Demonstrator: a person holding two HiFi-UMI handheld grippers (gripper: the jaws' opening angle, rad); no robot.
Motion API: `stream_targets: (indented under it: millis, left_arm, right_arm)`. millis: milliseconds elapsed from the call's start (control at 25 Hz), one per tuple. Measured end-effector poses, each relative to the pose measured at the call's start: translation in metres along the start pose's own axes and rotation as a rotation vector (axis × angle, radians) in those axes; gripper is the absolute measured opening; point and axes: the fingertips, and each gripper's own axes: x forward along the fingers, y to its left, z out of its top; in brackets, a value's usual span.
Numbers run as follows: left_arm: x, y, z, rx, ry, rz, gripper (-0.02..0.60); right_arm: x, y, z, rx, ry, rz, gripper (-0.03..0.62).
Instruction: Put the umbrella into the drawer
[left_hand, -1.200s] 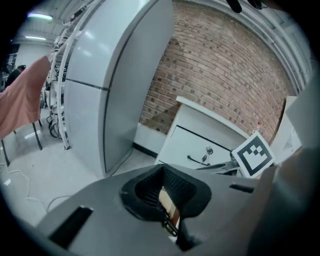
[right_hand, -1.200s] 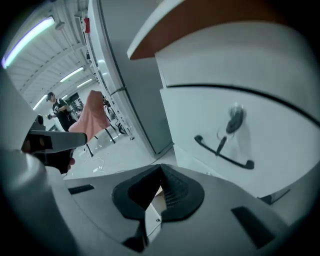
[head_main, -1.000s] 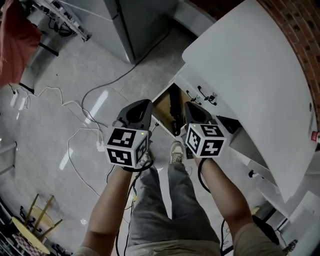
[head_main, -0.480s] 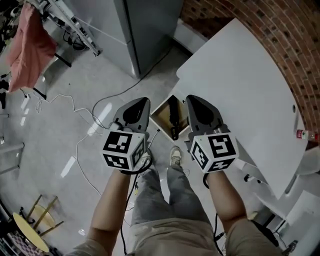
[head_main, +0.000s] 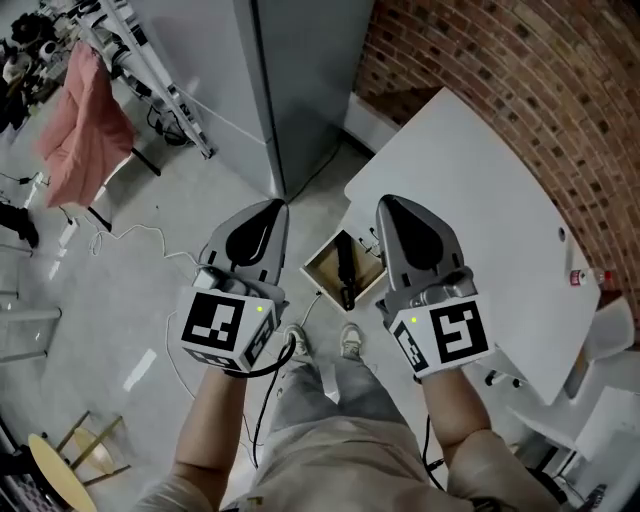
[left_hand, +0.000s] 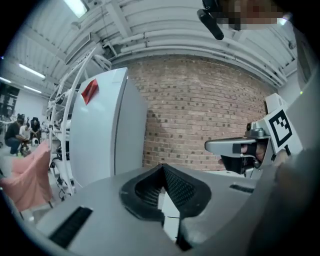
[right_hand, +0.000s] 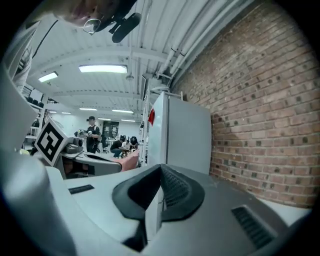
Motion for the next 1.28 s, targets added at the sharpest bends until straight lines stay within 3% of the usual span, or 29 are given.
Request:
stream_targets:
  millis: [240,560,840,1080,1280]
  left_arm:
    - [-0.037,-0.017,0.076,0.092,-0.114,0.008,0.008]
    - [-0.074,-0.048,0.125,0.162,-0.212,0.008,0.006]
    - [-0.104,-0.062,0.133,0.18,-0.234,0.007,0.008]
    - [-0.114,-0.069,0.123,0.187,-0.219,0.016,0.008]
    - [-0.123,-0.078,0.129,0.195,-0.259,0.013,0.008]
  right_arm:
    - [-0.033,0.012,0.086,-0.074,-0.128,0.015,0.008]
    - [-0.076,0.027,0.151,-0.12,-0.236,0.029,0.008]
    - [-0.101,0.049,0.166,-0.125,-0.256,0.067,0.008]
    - [-0.106,0.064,0.153,-0.115,-0.225,0.114,0.008]
    - [-0.108,0.064,0.143,-0.098,-0.194,0.123,0.008]
